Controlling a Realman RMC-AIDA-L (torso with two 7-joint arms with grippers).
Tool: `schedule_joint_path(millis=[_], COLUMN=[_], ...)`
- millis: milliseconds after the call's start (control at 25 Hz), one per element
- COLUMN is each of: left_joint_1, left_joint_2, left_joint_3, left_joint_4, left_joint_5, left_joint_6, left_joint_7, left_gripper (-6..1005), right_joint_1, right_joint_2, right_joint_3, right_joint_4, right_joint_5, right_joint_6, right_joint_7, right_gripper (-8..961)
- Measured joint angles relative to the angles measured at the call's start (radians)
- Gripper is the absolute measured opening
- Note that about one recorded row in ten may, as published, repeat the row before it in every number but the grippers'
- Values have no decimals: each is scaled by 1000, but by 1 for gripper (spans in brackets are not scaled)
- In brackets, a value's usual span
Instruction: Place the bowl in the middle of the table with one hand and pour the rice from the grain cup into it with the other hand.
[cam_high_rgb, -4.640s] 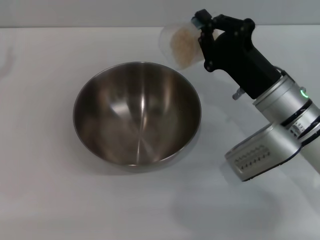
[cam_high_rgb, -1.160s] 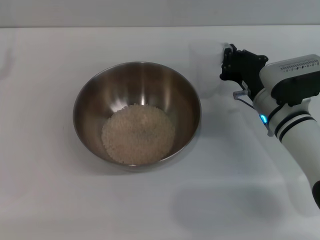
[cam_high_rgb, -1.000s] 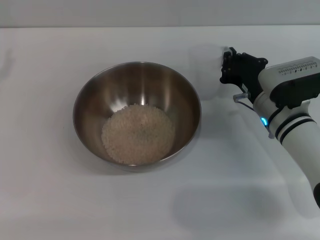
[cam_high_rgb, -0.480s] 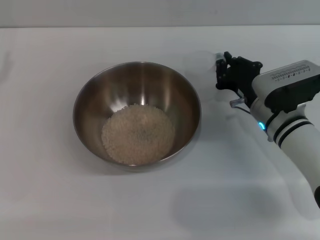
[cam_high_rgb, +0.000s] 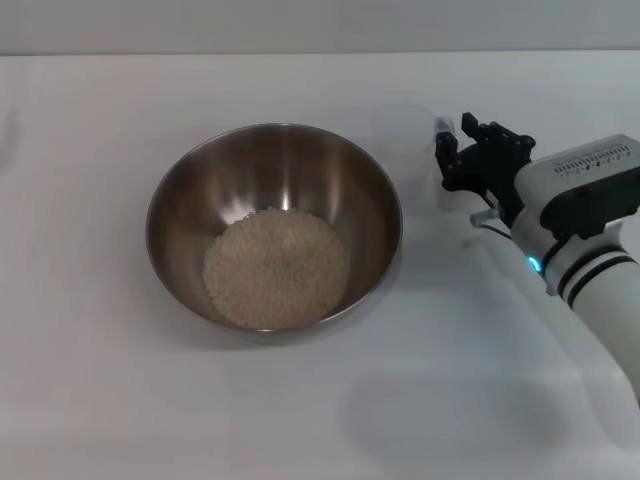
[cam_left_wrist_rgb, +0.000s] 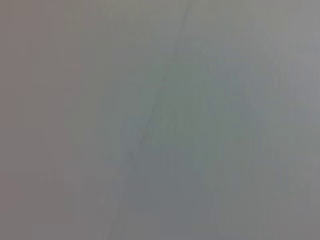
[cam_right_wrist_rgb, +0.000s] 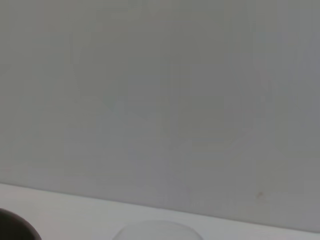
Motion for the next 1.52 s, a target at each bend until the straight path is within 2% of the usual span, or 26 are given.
schedule_joint_path(millis=[80, 360, 640, 840, 880, 920, 960, 1080, 1120, 1160, 1240, 1320, 1480, 1520], left_joint_1=[6, 18, 23, 27, 28, 30, 32, 33, 32, 29, 22, 13, -2, -7], left_joint_2=[1, 3, 4, 5, 5, 5, 5, 5, 4, 2, -4, -10, -28, -33], left_joint_3=[0, 11, 13, 13, 13, 13, 14, 14, 13, 12, 10, 11, 16, 23], left_joint_4=[-4, -9, -9, -9, -9, -9, -7, 12, 26, 38, 68, 95, 136, 151], left_joint_5=[0, 0, 0, 0, 0, 0, 0, 0, 0, 0, 0, 0, 0, 0], left_joint_6=[2, 9, 12, 11, 10, 8, 6, 1, -1, -2, -3, -4, -4, -4], left_joint_7=[-6, -16, -19, -19, -19, -17, -14, -4, 4, 14, 46, 87, 167, 200], left_gripper=[811, 810, 810, 810, 810, 810, 810, 810, 810, 810, 810, 809, 809, 809], right_joint_1=[-6, -26, -68, -122, -138, -172, -172, -196, -186, -186, -157, -98, -58, -45], right_joint_2=[0, 4, 4, 0, -1, -1, -1, -1, 0, 0, 0, -2, -4, -5], right_joint_3=[-9, -45, -91, -152, -161, -167, -167, -105, -11, -11, 77, 179, 221, 224], right_joint_4=[-5, -15, -2, 31, 36, 40, 40, 35, 17, 17, -24, -120, -186, -202], right_joint_5=[0, -10, -11, -14, -17, -22, -22, -21, -20, -20, -19, -19, -19, -19], right_joint_6=[-2, -18, -91, -203, -242, -356, -356, -512, -581, -581, -622, -698, -754, -766], right_joint_7=[-2, 0, -2, -3, -5, -9, -9, -12, 1, 1, 49, 159, 194, 194], right_gripper=[294, 295, 295, 294, 294, 294, 294, 296, 298, 299, 303, 374, 517, 525])
